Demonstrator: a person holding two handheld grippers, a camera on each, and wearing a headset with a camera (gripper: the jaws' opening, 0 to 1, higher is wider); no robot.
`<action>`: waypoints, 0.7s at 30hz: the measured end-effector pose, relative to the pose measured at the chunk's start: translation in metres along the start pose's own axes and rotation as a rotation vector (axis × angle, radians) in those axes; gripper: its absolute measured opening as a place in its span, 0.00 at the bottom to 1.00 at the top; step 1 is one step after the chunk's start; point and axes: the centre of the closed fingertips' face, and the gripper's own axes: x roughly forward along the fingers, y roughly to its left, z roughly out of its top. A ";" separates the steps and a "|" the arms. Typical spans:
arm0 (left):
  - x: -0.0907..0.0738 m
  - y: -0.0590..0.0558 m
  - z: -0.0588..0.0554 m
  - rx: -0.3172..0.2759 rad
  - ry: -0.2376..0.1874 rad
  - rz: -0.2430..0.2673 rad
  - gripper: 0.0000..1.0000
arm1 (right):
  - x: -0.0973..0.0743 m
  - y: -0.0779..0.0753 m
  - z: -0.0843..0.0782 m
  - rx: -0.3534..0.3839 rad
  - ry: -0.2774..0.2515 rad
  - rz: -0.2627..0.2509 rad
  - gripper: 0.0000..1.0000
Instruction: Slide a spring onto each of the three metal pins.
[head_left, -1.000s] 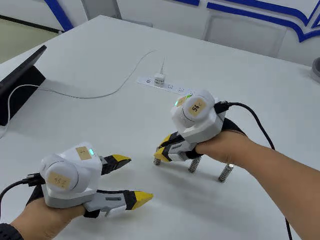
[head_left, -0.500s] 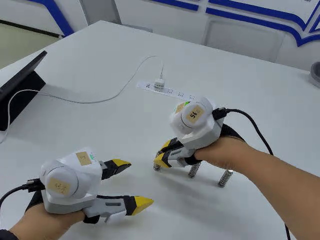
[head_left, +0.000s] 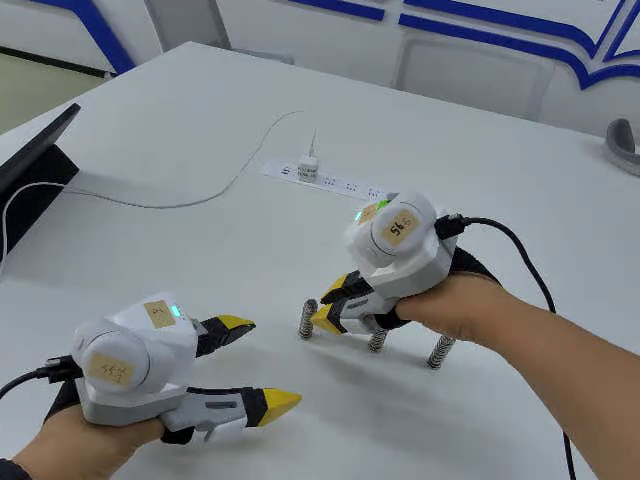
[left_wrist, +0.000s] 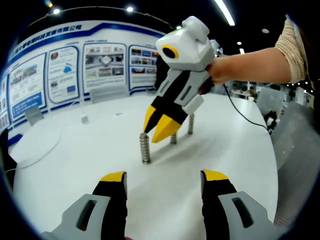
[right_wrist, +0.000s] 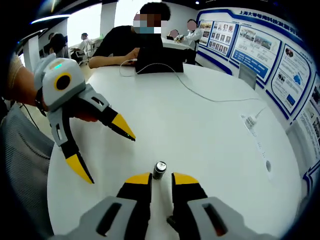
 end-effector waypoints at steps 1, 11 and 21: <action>0.000 0.000 0.000 0.000 0.001 0.000 0.61 | -0.002 0.000 0.000 0.002 -0.007 -0.004 0.17; 0.000 -0.002 0.002 0.000 0.001 -0.002 0.62 | -0.021 0.010 -0.005 0.035 -0.056 -0.025 0.18; 0.001 -0.003 0.002 0.000 0.003 -0.007 0.64 | -0.042 0.024 -0.007 0.089 -0.134 -0.040 0.21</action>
